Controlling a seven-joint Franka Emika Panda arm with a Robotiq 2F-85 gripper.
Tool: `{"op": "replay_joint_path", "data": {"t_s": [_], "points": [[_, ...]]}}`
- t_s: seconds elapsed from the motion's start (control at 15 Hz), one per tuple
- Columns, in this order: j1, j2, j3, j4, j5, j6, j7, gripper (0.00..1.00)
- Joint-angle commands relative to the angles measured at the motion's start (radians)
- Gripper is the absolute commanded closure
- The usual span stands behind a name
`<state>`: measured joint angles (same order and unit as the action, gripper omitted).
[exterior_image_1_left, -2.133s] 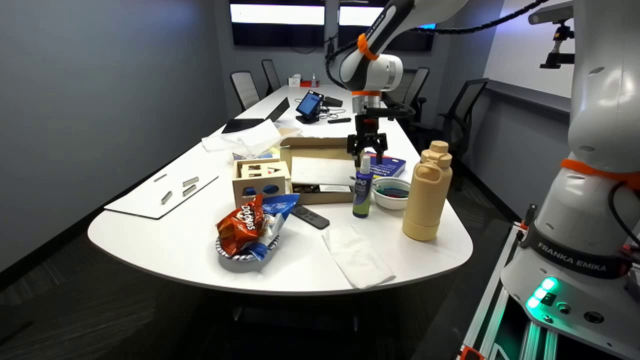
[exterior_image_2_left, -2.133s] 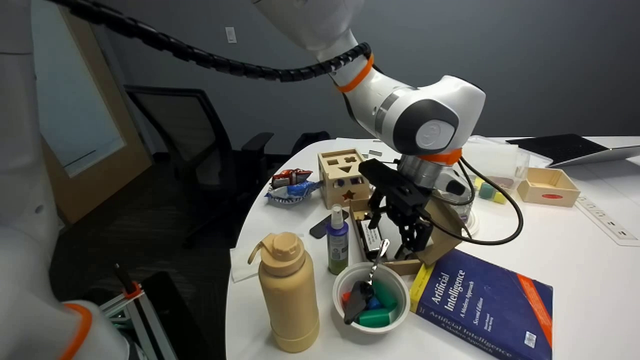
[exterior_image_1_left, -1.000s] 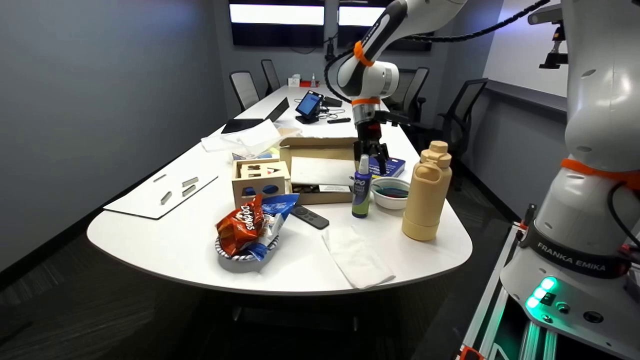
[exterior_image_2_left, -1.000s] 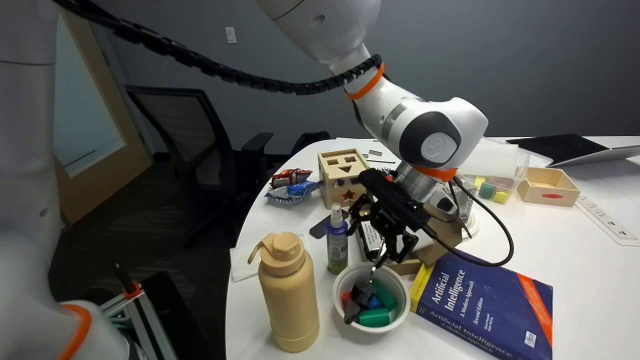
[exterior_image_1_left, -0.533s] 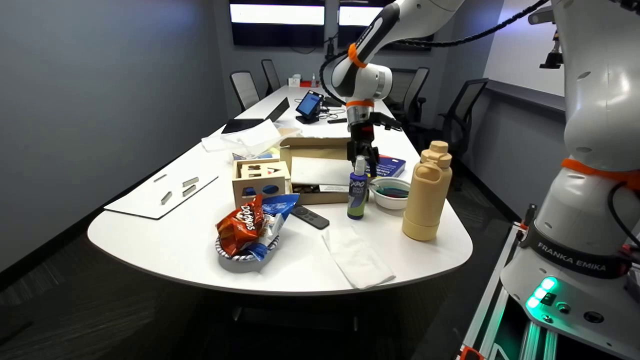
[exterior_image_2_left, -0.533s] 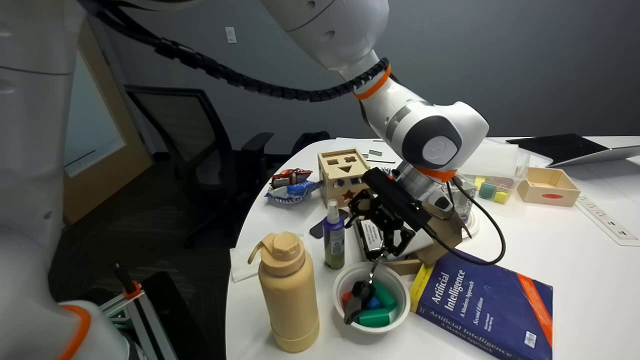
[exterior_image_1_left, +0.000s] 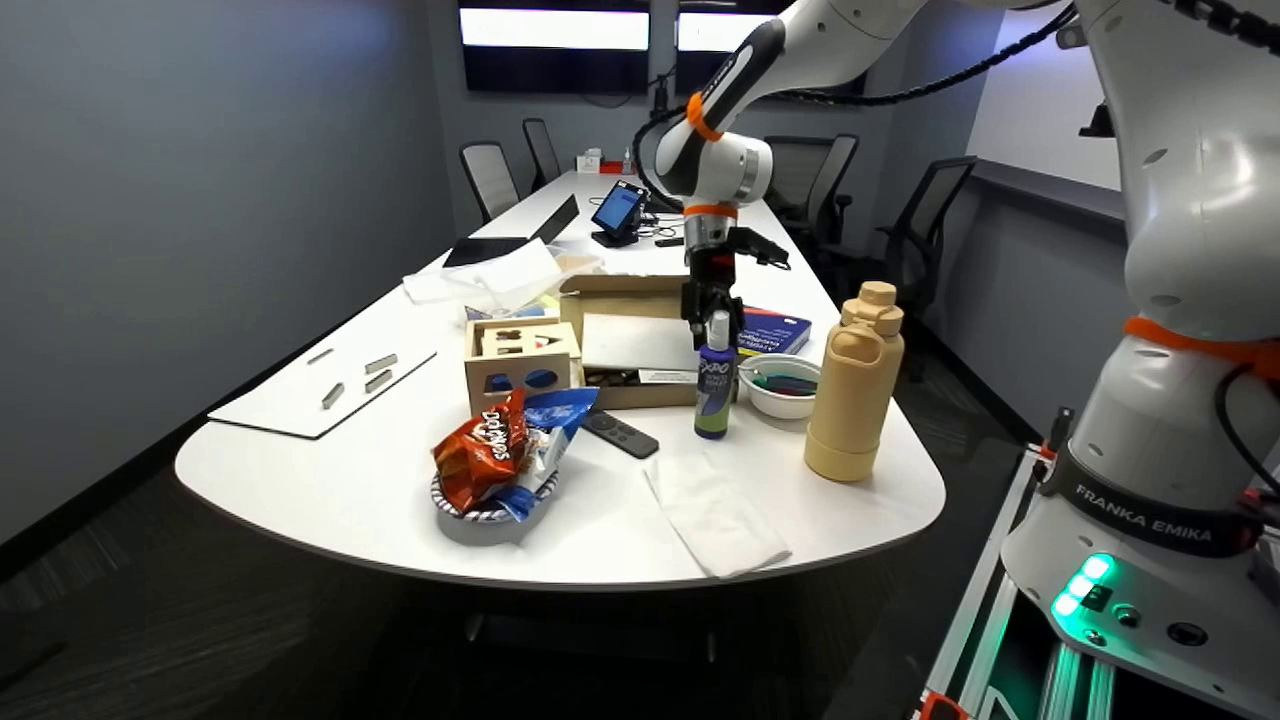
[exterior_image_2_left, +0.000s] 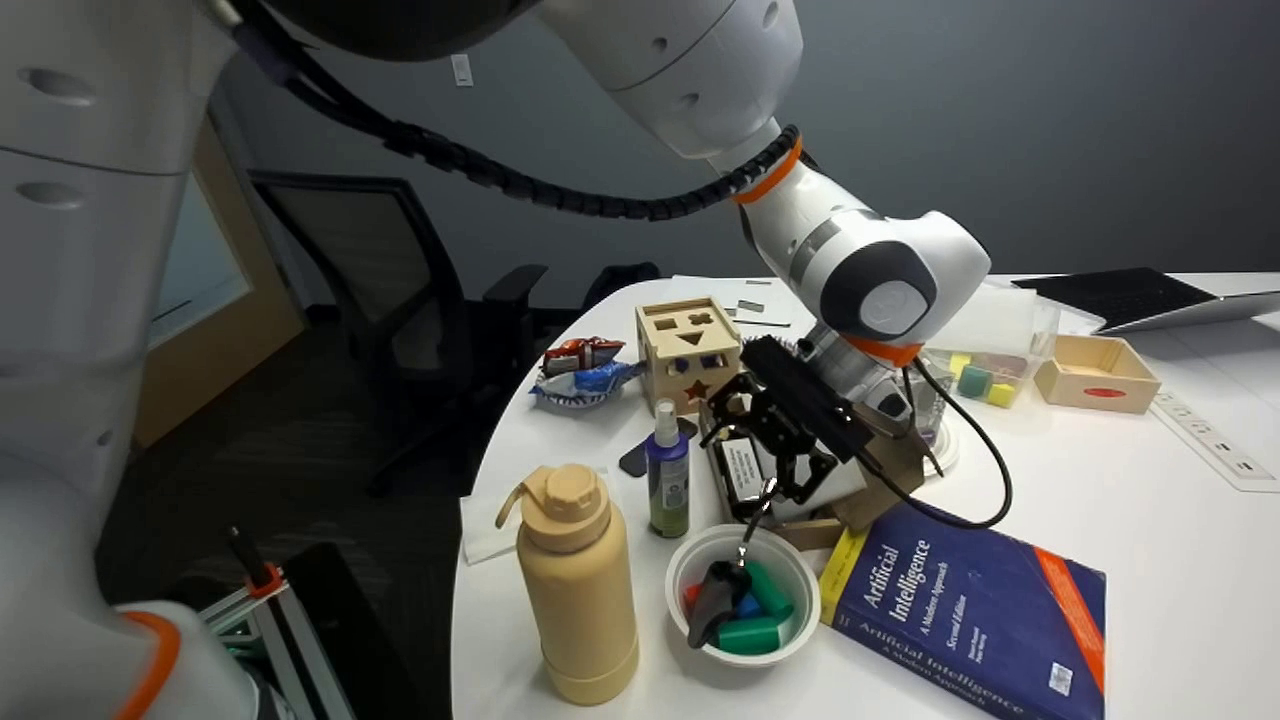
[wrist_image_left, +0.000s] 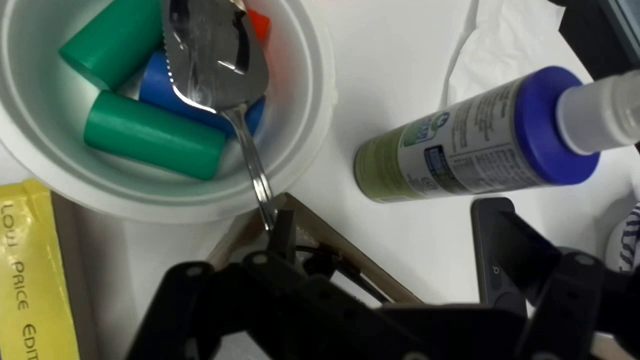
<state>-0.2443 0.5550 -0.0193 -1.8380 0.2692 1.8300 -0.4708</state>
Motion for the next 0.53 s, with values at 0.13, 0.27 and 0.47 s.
{"op": "replay_joint_path", "data": {"t_s": [0.13, 0.27, 0.47], "points": [[-0.031, 0.077, 0.029, 0.107, 0.036, -0.074, -0.036, 0.0], [-0.036, 0.091, 0.033, 0.126, 0.039, -0.079, -0.046, 0.0], [-0.042, 0.106, 0.037, 0.147, 0.038, -0.089, -0.06, 0.0]]}}
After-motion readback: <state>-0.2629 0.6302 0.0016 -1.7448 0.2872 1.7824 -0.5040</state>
